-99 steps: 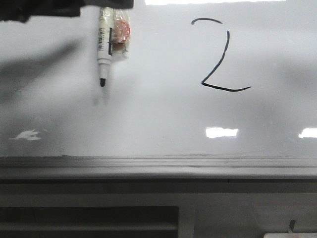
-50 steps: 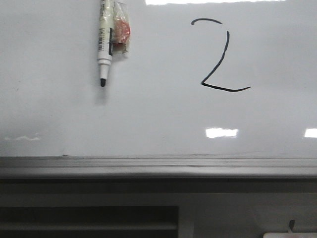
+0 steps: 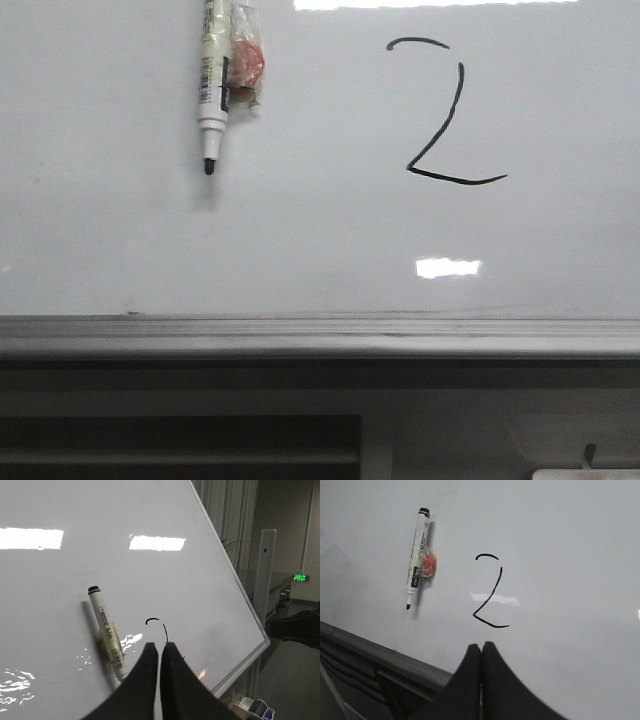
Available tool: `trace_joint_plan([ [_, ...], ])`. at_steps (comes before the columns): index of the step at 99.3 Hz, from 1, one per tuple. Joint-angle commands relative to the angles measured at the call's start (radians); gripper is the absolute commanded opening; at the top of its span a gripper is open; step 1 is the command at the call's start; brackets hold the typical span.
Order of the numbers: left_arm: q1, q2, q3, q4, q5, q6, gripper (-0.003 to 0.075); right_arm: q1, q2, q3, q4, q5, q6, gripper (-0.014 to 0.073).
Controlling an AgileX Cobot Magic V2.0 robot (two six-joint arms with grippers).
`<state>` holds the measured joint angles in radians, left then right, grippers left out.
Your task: Write number 2 on whiteboard
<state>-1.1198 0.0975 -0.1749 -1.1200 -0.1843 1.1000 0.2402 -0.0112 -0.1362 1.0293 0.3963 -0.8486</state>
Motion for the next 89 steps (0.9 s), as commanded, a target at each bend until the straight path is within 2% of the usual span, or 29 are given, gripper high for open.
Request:
trace_joint_plan([
  [1,-0.007,-0.021,-0.018,-0.013,-0.033,-0.008,-0.0020,-0.007,-0.006,-0.022,0.036,-0.082,-0.012,-0.0068],
  [16,-0.007,-0.023,-0.018,-0.065,-0.033,-0.008,-0.0020,-0.007,-0.006,-0.018,0.036,-0.079,-0.012,-0.0068],
  [82,-0.007,-0.023,-0.013,-0.067,-0.036,-0.008,-0.0020,-0.007,-0.006,-0.018,0.052,-0.079,-0.012,-0.0068],
  [89,-0.004,-0.021,0.001,0.025,-0.034,-0.020,-0.0020,-0.007,-0.006,-0.018,0.052,-0.079,-0.012,-0.0068],
])
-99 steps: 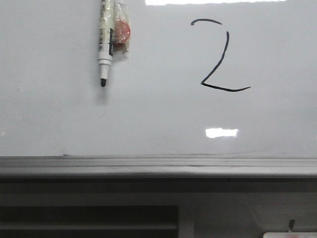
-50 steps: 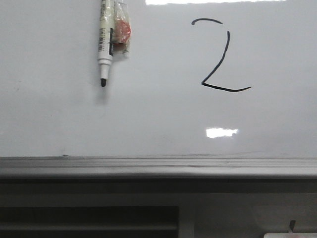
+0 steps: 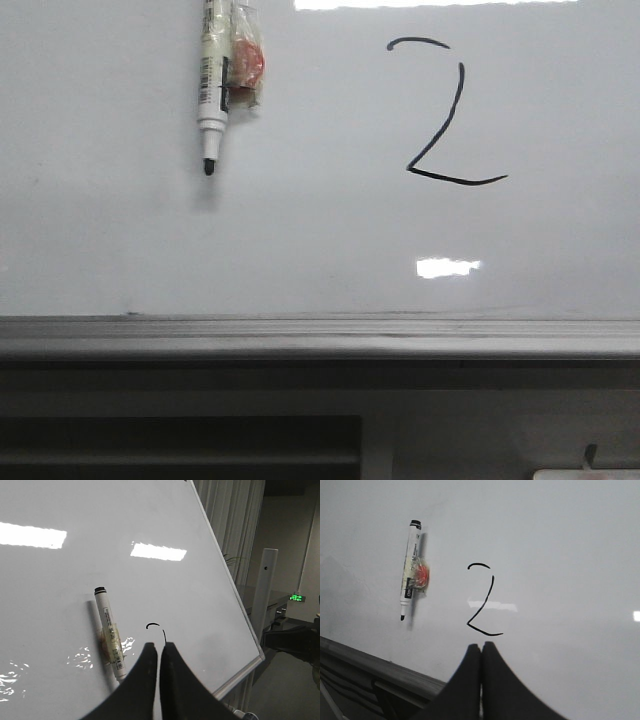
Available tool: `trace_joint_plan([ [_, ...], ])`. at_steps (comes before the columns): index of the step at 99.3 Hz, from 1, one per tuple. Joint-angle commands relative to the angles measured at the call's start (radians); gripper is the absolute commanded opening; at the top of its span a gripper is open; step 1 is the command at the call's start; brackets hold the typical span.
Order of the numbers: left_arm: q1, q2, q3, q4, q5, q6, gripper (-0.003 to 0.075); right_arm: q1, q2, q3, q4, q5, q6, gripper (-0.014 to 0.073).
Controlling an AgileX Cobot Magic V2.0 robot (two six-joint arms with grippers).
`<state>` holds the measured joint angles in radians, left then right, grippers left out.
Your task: Write number 2 on whiteboard
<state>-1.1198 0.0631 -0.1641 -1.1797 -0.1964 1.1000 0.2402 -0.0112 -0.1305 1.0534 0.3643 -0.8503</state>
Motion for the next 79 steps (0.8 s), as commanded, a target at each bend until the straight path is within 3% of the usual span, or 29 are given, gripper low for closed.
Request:
trace_joint_plan([
  [1,-0.003,0.014,-0.005,0.121,-0.024,-0.027,-0.0020,-0.007,-0.006,-0.024,0.028,-0.047,-0.010,-0.0068],
  [12,0.061,0.024,0.035,0.411,-0.090,-0.315,-0.0020,-0.007,-0.006,-0.024,0.028,-0.047,-0.010,-0.0068],
  [23,0.228,0.049,0.064,0.574,-0.102,-0.502,-0.0020,-0.007,-0.006,-0.024,0.028,-0.047,-0.010,-0.0068],
  [52,0.791,0.047,0.066,0.782,0.077,-0.712,-0.0020,-0.007,-0.006,-0.024,0.028,-0.047,-0.010,-0.0068],
  [63,0.920,0.007,0.072,0.926,0.156,-0.847,-0.0020,-0.007,-0.006,-0.024,0.028,-0.047,-0.010,-0.0068],
  [79,0.997,-0.069,0.117,1.022,0.166,-0.927,-0.0020,-0.007,-0.006,-0.024,0.028,-0.047,-0.010,-0.0068],
])
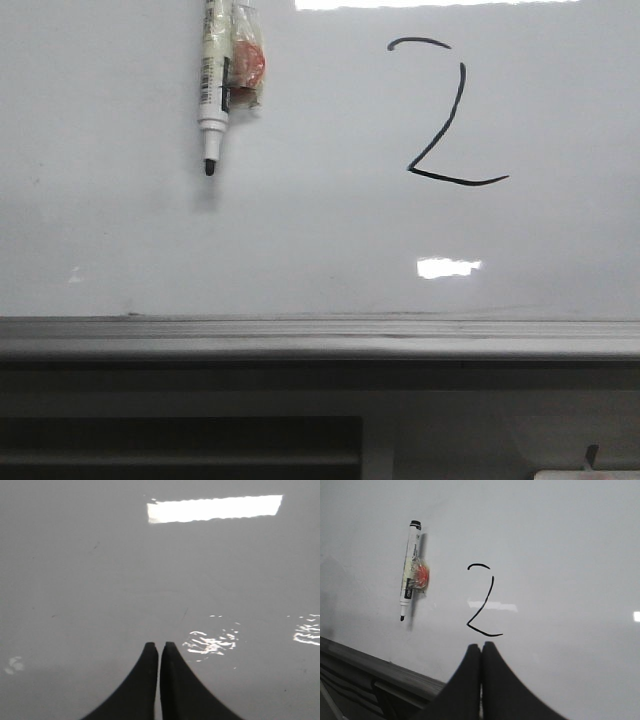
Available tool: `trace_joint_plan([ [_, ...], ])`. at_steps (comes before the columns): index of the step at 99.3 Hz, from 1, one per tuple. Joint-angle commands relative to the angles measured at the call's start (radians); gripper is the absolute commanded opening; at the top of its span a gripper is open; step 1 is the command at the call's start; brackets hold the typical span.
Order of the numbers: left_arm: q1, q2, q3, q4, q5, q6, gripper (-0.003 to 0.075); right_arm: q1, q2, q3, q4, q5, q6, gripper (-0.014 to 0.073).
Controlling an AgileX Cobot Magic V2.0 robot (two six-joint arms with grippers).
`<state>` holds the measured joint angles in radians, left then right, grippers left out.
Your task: Write number 2 on whiteboard
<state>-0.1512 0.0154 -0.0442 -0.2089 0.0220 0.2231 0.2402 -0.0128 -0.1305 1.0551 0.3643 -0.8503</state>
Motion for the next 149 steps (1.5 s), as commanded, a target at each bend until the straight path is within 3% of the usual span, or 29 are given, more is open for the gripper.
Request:
trace_joint_plan([
  [1,0.033,-0.031,0.002,0.055,-0.052,-0.050,-0.0020,-0.007,-0.005,-0.024,0.026,-0.047,-0.010,-0.0068],
  [15,0.042,-0.047,0.058,0.083,-0.074,-0.072,-0.0020,-0.007,-0.005,-0.024,0.026,-0.047,-0.010,-0.0068],
  [121,0.044,-0.047,0.058,0.067,-0.045,-0.072,-0.0020,-0.007,-0.005,-0.020,0.016,-0.059,-0.010,-0.0068],
  [135,0.044,-0.047,0.058,0.067,-0.045,-0.072,-0.0020,-0.020,-0.005,0.011,-0.186,-0.195,0.058,-0.0068],
  [149,0.044,-0.047,0.058,0.067,-0.045,-0.072,-0.0020,-0.100,-0.005,0.038,-0.635,-0.307,0.366,-0.0068],
])
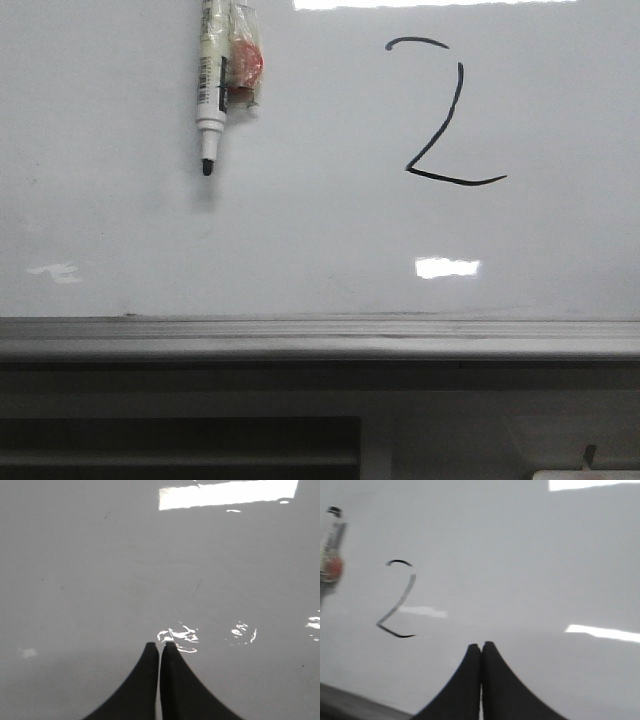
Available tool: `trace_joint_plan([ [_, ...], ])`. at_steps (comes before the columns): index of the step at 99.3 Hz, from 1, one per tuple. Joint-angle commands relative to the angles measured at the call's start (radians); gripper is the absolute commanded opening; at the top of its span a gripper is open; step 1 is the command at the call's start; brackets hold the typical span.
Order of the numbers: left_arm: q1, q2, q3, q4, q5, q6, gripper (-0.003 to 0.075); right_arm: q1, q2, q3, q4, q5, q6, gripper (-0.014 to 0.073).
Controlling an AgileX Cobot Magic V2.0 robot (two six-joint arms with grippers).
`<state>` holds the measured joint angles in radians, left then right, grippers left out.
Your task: Write number 2 on whiteboard
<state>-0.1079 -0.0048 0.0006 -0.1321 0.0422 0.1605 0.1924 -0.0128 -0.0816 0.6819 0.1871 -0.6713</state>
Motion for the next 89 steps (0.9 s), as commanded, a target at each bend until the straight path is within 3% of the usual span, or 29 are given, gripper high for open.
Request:
trace_joint_plan([
  [1,0.001,-0.027,0.013,-0.010,-0.066,-0.009,-0.0020,-0.052,-0.005,-0.009,-0.282,-0.132,0.187,-0.0068],
  [11,0.001,-0.027,0.013,-0.010,-0.066,-0.009,-0.0020,-0.124,-0.005,0.030,-0.472,-0.157,0.355,-0.0068],
  [27,0.001,-0.027,0.013,-0.010,-0.066,-0.009,-0.0020,-0.188,-0.010,0.093,-0.664,-0.155,0.461,-0.0068],
  [89,0.001,-0.027,0.013,-0.010,-0.066,-0.009,-0.0020,-0.198,-0.012,0.119,-0.667,-0.149,0.460,-0.0068],
])
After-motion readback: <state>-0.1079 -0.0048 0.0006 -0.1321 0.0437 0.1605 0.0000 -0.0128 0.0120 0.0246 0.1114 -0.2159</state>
